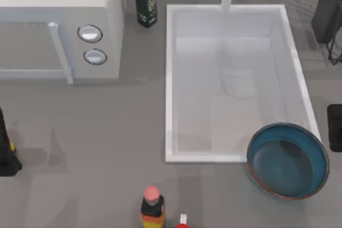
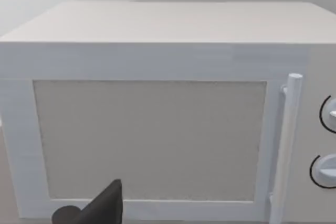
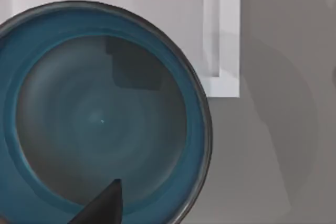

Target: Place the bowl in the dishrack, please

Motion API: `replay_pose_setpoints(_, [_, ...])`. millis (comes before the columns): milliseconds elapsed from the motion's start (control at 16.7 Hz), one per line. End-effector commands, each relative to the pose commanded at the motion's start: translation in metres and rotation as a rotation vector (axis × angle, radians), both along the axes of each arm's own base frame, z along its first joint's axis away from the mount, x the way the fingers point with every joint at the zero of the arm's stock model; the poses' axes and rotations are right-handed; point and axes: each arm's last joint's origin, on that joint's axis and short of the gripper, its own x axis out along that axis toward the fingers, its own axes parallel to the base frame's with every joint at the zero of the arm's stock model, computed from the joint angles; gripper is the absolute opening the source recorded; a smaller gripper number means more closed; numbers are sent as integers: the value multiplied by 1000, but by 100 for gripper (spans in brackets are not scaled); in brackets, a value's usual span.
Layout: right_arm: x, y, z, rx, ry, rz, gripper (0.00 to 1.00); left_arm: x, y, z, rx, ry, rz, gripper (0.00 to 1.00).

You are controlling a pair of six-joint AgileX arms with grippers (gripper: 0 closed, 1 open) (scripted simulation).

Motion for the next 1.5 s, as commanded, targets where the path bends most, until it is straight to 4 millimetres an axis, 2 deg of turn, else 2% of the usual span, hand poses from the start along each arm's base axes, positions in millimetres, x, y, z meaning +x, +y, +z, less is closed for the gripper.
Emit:
replay_pose_setpoints(180, [24, 16, 1, -43, 174, -1, 100, 0, 0, 0, 0, 0, 0, 100])
replay_pose_setpoints(360, [39, 27, 1, -77, 271, -3, 100, 0, 0, 0, 0, 0, 0, 100])
replay_pose_setpoints(840, [43, 28, -4, -85, 290, -5, 100, 0, 0, 0, 0, 0, 0, 100])
replay_pose_setpoints(960, [46, 29, -19, -87, 294, -4, 100, 0, 0, 0, 0, 0, 0, 100])
replay_pose_setpoints(1320, [55, 30, -86, -83, 280, -3, 100, 0, 0, 0, 0, 0, 0, 100])
replay_pose_setpoints(1500, [54, 29, -99, -85, 289, -4, 100, 0, 0, 0, 0, 0, 0, 100])
